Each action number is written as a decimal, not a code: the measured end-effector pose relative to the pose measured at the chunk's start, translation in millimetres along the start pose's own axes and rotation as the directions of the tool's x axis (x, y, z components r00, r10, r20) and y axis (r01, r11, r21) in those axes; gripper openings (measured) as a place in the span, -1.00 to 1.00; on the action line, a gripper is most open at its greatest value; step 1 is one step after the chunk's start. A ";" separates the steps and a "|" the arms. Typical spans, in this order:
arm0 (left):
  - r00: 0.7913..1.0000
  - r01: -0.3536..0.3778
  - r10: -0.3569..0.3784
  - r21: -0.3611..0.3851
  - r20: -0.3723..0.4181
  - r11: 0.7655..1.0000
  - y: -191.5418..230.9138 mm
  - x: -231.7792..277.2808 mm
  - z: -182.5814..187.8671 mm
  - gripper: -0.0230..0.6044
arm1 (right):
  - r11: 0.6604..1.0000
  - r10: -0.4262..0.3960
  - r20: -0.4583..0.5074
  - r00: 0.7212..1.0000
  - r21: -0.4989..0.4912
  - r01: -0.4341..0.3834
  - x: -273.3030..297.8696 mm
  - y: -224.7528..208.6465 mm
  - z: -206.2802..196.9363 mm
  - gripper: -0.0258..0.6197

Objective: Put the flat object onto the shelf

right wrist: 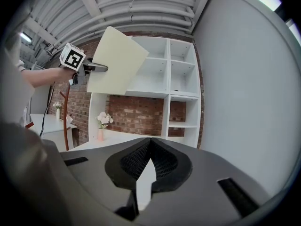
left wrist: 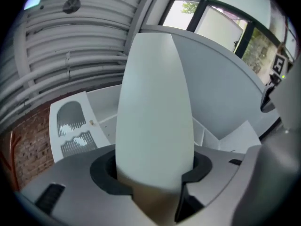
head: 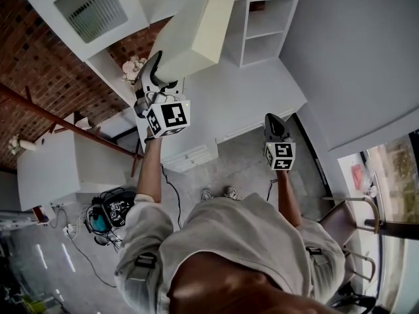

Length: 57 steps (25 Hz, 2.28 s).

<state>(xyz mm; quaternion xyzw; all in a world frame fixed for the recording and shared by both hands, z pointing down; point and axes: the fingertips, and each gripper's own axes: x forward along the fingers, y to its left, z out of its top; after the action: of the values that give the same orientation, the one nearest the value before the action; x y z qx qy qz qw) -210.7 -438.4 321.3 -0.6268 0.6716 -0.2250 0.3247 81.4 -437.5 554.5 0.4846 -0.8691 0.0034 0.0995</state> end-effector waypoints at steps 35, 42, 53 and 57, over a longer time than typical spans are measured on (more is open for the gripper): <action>0.951 0.077 0.160 0.705 -0.264 0.705 -22.6 190.7 -24.5 -0.03 | 0.994 -0.104 -0.028 0.994 0.028 0.105 -12.4 -52.7 -16.8 -0.84; 0.932 0.107 0.187 0.726 -0.312 0.680 -28.1 221.3 -43.2 -0.03 | 0.991 -0.129 -0.044 0.991 0.032 0.130 -21.0 -63.9 -21.9 -0.84; 0.913 0.120 0.207 0.717 -0.351 0.687 -24.8 259.6 -60.1 -0.03 | 0.984 -0.174 -0.066 0.983 0.025 0.176 -33.5 -84.4 -30.3 -0.84; 0.911 0.126 0.203 0.711 -0.359 0.692 -22.5 276.2 -65.6 -0.03 | 0.983 -0.181 -0.078 0.980 0.017 0.183 -33.2 -90.5 -32.2 -0.84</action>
<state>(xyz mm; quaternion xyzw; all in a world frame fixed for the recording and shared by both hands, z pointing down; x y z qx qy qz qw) -243.1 -720.7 339.8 -0.3723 0.5948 -0.5894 0.4002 180.1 -454.2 572.0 0.5628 -0.8166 0.0230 0.1264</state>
